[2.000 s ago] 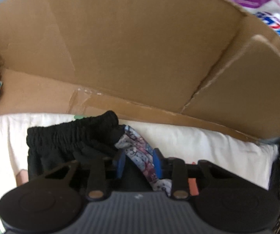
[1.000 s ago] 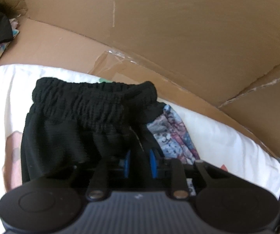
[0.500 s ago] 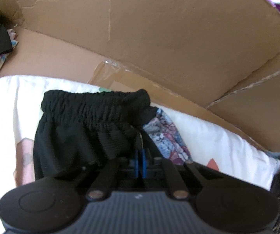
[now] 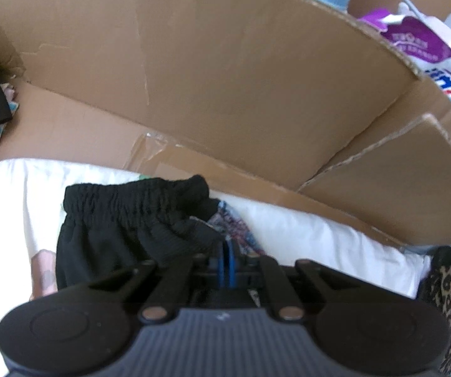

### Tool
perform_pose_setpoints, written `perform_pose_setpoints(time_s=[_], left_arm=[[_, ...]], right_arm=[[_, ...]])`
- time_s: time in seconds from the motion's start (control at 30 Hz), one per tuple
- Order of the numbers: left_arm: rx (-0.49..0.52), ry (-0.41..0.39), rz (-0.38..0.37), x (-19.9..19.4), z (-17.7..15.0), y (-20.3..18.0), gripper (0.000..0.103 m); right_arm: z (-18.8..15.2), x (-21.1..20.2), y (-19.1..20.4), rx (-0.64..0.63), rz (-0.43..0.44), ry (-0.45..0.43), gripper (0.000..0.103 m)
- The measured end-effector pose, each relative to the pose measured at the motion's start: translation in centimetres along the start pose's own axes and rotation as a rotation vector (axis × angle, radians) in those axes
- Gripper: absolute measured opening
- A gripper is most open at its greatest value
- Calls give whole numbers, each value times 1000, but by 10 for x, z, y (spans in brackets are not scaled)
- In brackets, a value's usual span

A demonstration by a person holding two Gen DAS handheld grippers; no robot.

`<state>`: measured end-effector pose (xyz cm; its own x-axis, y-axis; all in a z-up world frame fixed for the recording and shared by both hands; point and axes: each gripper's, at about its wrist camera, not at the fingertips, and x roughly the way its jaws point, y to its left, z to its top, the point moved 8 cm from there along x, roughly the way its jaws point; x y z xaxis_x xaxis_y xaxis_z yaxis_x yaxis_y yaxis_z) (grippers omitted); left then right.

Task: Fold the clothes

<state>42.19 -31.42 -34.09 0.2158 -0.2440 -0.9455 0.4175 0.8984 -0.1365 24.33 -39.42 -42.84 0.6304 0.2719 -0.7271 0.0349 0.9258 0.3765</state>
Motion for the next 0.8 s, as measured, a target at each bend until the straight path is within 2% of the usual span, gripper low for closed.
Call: perform_pose_setpoints(time_s=[0.3,0.8], left_arm=[[23,-22,-40,10,3,-13,3],[51,-27,-50,64,5,-25,3]], right_arm=[[4,-14,-10,67,-32,-33,0],[-1,6,-23,89,-76,24,0]])
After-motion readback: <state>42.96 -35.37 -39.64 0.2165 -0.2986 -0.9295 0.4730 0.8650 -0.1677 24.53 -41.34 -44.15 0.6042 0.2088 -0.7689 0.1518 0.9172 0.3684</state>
